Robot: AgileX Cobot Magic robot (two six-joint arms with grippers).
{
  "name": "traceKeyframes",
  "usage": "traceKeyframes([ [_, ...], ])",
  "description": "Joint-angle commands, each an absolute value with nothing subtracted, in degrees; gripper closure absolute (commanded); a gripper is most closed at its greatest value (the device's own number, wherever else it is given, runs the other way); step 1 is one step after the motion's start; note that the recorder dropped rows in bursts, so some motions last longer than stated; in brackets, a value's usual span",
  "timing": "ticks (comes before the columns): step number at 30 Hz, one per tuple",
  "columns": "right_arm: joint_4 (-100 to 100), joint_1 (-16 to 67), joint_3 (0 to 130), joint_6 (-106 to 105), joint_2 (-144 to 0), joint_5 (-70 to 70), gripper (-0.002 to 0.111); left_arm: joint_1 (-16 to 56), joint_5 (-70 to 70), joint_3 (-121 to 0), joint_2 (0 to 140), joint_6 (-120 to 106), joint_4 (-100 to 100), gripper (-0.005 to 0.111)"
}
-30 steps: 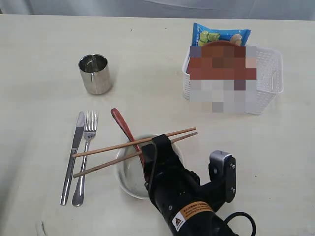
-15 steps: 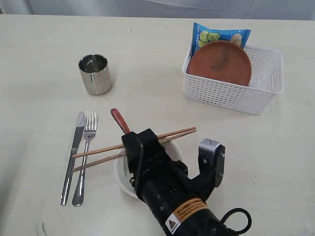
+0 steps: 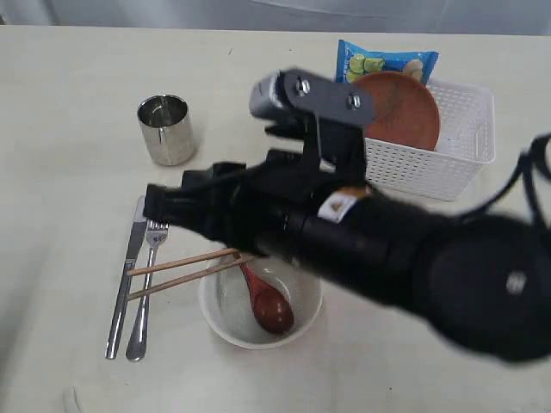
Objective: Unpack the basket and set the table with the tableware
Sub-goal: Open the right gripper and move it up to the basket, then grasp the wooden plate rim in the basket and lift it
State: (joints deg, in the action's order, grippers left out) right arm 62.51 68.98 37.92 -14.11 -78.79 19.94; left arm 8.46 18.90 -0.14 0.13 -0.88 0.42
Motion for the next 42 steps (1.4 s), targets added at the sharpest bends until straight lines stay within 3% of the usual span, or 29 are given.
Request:
traceKeyframes([
  [1, 66.0, 54.3, 44.5, -34.7, -76.1, -7.6, 0.077, 8.8, 18.4, 0.0, 0.0, -0.7, 0.4, 0.107],
  [6, 39.9, 44.7, 49.6, -30.5, -77.0, -19.4, 0.077, 8.8, 18.4, 0.0, 0.0, -0.7, 0.4, 0.107],
  [9, 10.9, 42.8, 52.0, -13.8, -77.9, -23.8, 0.077, 8.8, 18.4, 0.0, 0.0, -0.7, 0.4, 0.107],
  [12, -20.0, 42.4, 55.8, 8.7, -80.6, -37.6, 0.076, 8.8, 18.4, 0.0, 0.0, -0.7, 0.4, 0.107],
  [14, -28.1, 42.4, 58.1, 12.2, -83.1, -47.4, 0.070, 8.8, 18.4, 0.0, 0.0, -0.7, 0.4, 0.107],
  [19, -27.1, 42.1, 59.7, -0.6, -86.8, -53.0, 0.066, 8.8, 18.4, 0.0, 0.0, -0.7, 0.4, 0.107],
  [23, -30.0, 39.3, 63.2, 7.5, -89.6, -54.9, 0.066, 8.8, 18.4, 0.0, 0.0, -0.7, 0.4, 0.107],
  [31, -10.6, 22.0, 78.1, -0.8, -95.2, -61.6, 0.066, 8.8, 18.4, 0.0, 0.0, -0.7, 0.4, 0.107],
  [37, 0.5, 10.8, 80.9, -8.6, -100.8, -62.0, 0.066, 8.8, 18.4, 0.0, 0.0, -0.7, 0.4, 0.107],
  [42, 9.3, 6.3, 80.9, -18.1, -105.1, -60.4, 0.066, 8.8, 18.4, 0.0, 0.0, -0.6, 0.4, 0.107],
])
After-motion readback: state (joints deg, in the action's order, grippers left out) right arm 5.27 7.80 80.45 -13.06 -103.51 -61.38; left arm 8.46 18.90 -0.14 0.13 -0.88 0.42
